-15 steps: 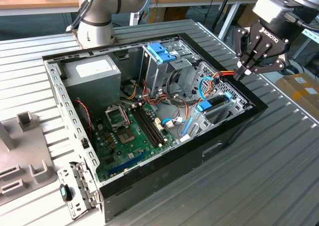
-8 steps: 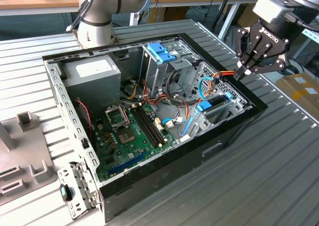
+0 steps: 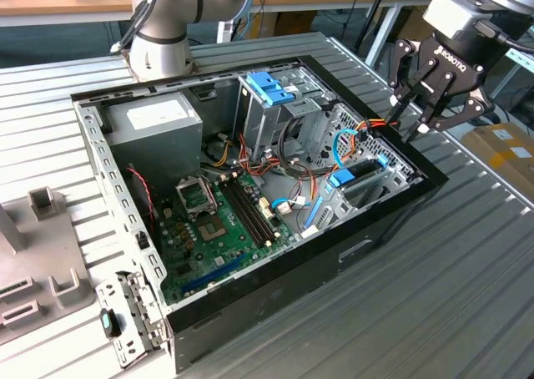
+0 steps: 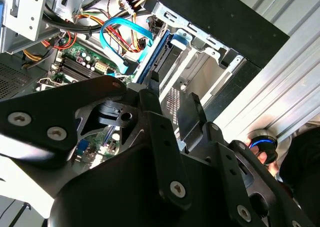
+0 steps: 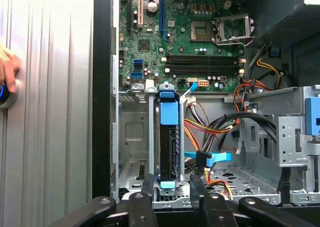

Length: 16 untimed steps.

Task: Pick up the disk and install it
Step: 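Insert the first disk wire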

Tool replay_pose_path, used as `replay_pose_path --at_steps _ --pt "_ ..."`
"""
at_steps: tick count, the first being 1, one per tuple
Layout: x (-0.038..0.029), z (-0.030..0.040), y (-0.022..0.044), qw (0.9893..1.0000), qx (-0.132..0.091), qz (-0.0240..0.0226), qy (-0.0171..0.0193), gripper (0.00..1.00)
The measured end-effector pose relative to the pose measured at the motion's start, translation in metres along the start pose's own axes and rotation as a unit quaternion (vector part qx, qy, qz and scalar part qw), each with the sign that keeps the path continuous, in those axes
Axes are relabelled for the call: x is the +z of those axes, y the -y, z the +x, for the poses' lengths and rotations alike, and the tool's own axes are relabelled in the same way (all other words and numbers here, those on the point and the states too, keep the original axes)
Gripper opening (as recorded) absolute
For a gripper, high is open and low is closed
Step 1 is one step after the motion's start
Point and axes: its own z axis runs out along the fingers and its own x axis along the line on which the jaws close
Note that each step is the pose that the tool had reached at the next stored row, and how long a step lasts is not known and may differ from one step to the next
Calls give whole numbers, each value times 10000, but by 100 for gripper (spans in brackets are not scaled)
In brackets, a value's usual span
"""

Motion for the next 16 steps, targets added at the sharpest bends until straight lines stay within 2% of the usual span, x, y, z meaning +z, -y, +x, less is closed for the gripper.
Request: replay_pose_path --at_steps 3,9,12,16 --pt "1 -2 1 10000 -31 -1 -1 42" --pt "4 -6 3 9996 -288 -14 -15 42" --pt "5 -6 3 9990 -440 -22 -22 42" --pt "7 -6 3 9976 -686 -34 -35 42"
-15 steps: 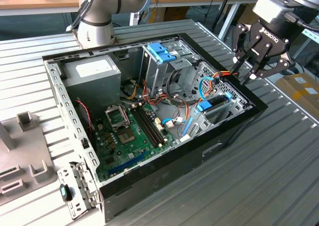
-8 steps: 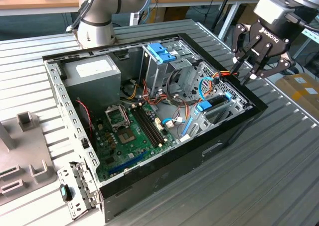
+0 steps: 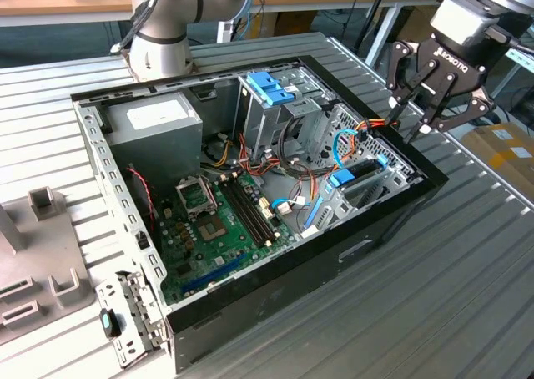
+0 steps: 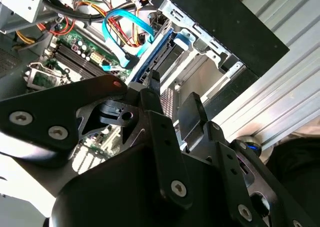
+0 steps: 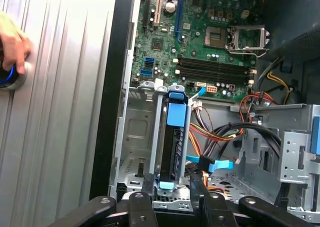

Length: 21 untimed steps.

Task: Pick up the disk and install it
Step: 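Insert the first disk wire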

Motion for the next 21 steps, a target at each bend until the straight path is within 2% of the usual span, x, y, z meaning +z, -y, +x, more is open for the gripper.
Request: replay_pose_path --at_steps 6,8,9,11,12,14,15,16,17,19,21 --pt "2 0 0 9992 -391 -20 -20 42" --pt "4 0 0 9982 -598 -30 -30 42" --pt "5 0 0 9973 -736 -37 -37 42" --pt "7 0 0 9954 -960 -48 -48 42" --pt "9 0 0 9936 -1123 -56 -57 42" --pt "10 1 0 9916 -1290 -65 -65 42" --pt "12 1 0 9896 -1438 -72 -73 42" --pt "14 1 1 9882 -1531 -77 -77 42" --pt "15 1 1 9872 -1590 -79 -80 42" --pt "18 1 1 9827 -1846 -92 -93 42" --pt "20 1 1 9803 -1970 -98 -100 42"
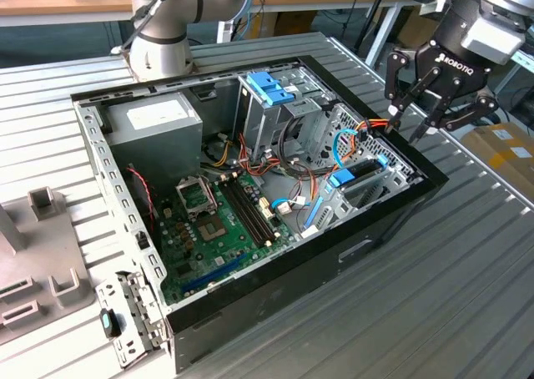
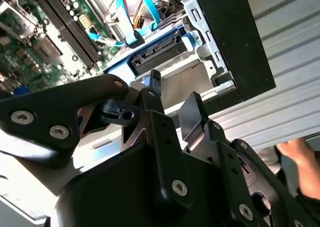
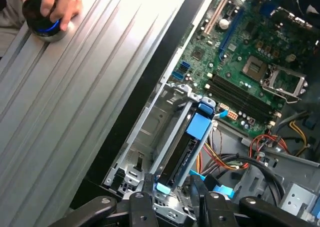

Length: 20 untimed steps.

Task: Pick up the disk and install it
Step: 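Insert the first disk wire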

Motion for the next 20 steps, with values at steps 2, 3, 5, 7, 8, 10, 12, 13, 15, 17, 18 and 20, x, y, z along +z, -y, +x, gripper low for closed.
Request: replay_pose_path --at_steps 2,3,5,7,8,10,12,13,15,17,18,20 --pt "2 0 0 9998 -216 -11 -11 42" --pt "4 0 0 9995 -316 -16 -16 42" --pt "5 0 0 9990 -440 -22 -22 42" --pt "8 0 0 9975 -700 -35 -35 42" --pt "9 0 0 9968 -794 -40 -40 42" --pt "11 1 0 9952 -978 -49 -49 42" --pt "11 1 0 9937 -1114 -56 -56 42" --pt "12 1 0 9929 -1186 -60 -60 42" --pt "13 1 1 9912 -1325 -58 -56 42" --pt "16 1 2 9894 -1451 -46 -39 42" --pt "17 3 6 9887 -1501 -41 -32 42" --pt "20 8 19 9875 -1576 -36 -26 42"
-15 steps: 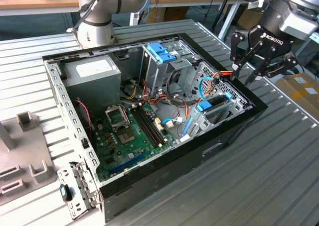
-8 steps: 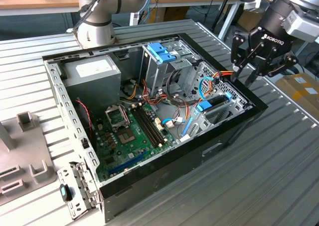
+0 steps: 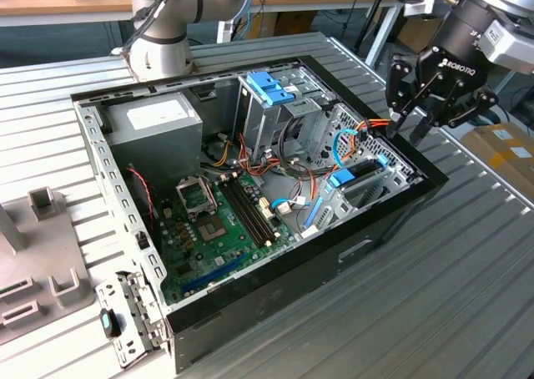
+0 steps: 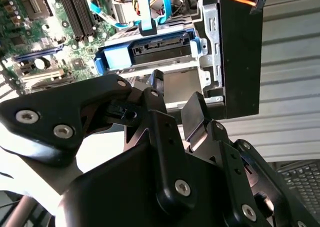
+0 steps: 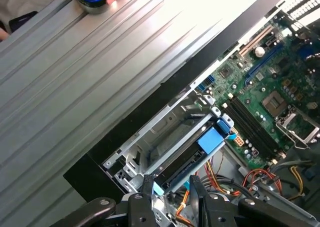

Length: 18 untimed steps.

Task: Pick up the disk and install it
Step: 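Insert the first disk wire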

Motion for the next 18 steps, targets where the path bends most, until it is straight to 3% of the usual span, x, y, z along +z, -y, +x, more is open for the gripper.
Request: replay_pose_path --at_steps 7,9,11,13,15,18 --pt "6 14 90 10000 -78 24 23 42" --pt "7 17 108 9999 -88 51 46 42" --pt "8 19 120 9999 -98 103 90 42" --pt "9 23 126 9996 -110 189 162 42" --pt "9 29 132 9989 -130 351 299 42" --pt "9 36 138 9964 -160 635 538 42"
